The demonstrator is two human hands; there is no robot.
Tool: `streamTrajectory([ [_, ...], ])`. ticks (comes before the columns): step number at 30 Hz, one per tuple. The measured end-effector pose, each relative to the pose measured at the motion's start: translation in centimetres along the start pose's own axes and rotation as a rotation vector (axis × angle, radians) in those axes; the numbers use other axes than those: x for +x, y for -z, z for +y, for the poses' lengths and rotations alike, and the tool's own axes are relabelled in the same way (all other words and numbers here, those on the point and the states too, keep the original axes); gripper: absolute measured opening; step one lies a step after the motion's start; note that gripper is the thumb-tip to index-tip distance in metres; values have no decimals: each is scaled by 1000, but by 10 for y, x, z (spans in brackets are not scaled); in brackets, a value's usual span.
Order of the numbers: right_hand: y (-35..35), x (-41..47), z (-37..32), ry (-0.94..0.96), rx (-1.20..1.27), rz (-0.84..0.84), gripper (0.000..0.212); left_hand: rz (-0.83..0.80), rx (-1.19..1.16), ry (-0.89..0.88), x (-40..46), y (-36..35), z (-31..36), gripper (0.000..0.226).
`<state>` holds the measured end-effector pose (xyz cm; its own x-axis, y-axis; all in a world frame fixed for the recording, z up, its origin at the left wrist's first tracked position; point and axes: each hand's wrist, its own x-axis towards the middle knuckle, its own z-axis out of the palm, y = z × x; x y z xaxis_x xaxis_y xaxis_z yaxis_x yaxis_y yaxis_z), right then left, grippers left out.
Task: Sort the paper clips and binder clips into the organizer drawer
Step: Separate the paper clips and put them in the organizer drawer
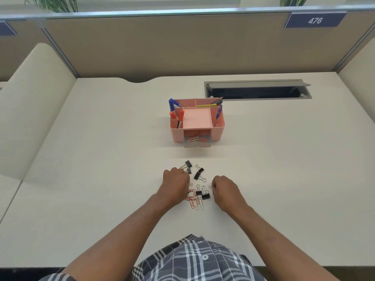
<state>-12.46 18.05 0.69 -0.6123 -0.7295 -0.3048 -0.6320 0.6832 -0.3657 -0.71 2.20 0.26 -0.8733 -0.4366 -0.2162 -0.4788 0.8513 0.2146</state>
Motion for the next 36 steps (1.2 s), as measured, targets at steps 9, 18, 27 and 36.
streamTrajectory([
  [9,-7,-7,-8,-38,-60,66,26,64,-141,31,0,3,0,17],
  [18,-8,-4,-10,-50,-13,68,26,81,-172,27,0,5,4,13],
  [27,-11,-5,-5,-49,46,65,28,109,-220,41,0,5,2,12],
  [36,66,37,-28,-100,590,242,22,407,-468,44,29,52,5,10],
])
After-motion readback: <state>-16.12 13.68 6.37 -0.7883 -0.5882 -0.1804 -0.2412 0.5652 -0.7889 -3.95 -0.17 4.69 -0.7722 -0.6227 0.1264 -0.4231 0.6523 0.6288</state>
